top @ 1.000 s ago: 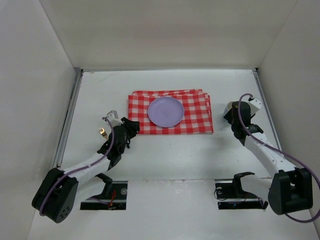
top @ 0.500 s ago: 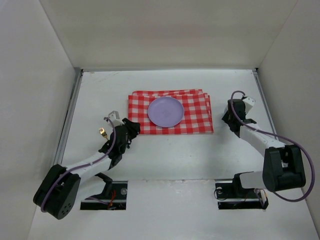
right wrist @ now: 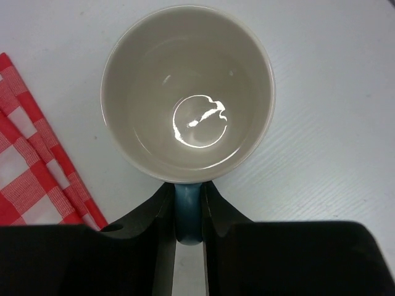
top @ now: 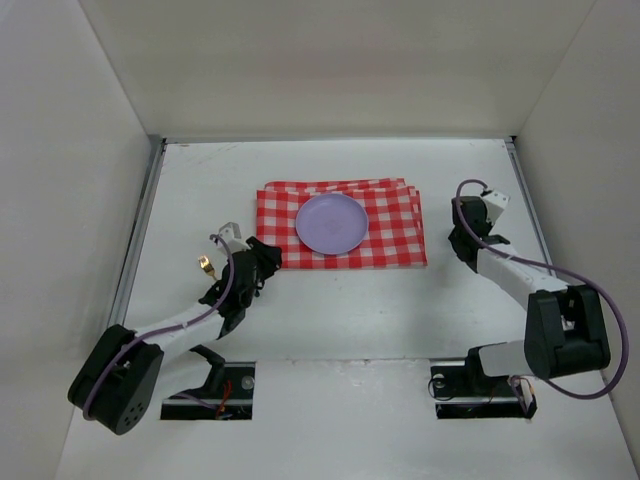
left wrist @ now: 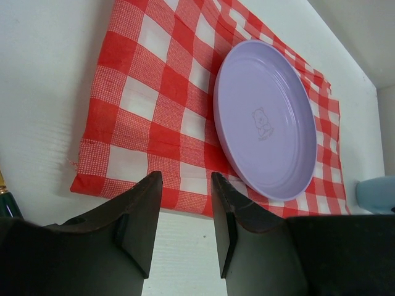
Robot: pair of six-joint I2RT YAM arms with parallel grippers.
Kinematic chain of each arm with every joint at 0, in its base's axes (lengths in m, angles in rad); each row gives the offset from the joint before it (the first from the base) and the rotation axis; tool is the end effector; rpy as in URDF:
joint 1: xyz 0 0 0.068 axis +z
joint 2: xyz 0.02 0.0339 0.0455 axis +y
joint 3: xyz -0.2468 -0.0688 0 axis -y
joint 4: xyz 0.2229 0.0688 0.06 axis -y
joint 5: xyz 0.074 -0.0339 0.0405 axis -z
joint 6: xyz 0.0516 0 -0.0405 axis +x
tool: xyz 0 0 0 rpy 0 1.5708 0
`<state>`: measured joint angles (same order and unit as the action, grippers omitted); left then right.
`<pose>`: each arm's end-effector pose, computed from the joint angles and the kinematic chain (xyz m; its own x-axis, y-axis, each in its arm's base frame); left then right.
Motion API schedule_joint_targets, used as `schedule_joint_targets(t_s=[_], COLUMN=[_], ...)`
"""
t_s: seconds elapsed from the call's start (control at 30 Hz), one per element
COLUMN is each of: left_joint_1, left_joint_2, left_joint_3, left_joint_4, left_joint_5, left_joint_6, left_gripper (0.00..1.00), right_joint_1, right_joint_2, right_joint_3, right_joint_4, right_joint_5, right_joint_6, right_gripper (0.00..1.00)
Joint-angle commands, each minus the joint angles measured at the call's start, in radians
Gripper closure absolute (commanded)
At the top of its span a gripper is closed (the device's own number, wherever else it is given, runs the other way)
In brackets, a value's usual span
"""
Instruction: Set the dinner table for one person
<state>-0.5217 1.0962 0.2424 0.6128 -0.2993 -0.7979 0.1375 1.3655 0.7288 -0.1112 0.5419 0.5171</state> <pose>0.1972 -0.0958 0.1750 -0.3077 -0.6122 -0.7284 0.0110 0.7632 -0.6461 0.2723 0.0108 0.1904 -0.4585 0.3641 -0.8107 0.5565 0.8288 0.0575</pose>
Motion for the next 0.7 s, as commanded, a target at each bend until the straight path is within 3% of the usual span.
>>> schedule_joint_targets(t_s=[0.0, 0.23, 0.67], left_joint_1=[-0.008, -0.008, -0.005], left_joint_2=[-0.002, 0.01, 0.037], left_joint_3=[0.018, 0.02, 0.017], left_joint_4=[0.064, 0.068, 0.082], left_joint_5=[-0.017, -0.017, -0.014], left_joint_6=[0.008, 0.005, 0.005], left_gripper=[0.65, 0.64, 0.64], right_joint_1=[0.052, 0.144, 0.28], right_joint_2=[-0.078, -0.091, 0.323], right_joint_3=[0.047, 0.182, 0.589], right_joint_4=[0.054, 0.011, 0.079], right_joint_5=[0.148, 0.184, -0.034], right_joint_6=[-0.061, -0.137, -0.18], right_gripper=[0.98, 0.98, 0.97])
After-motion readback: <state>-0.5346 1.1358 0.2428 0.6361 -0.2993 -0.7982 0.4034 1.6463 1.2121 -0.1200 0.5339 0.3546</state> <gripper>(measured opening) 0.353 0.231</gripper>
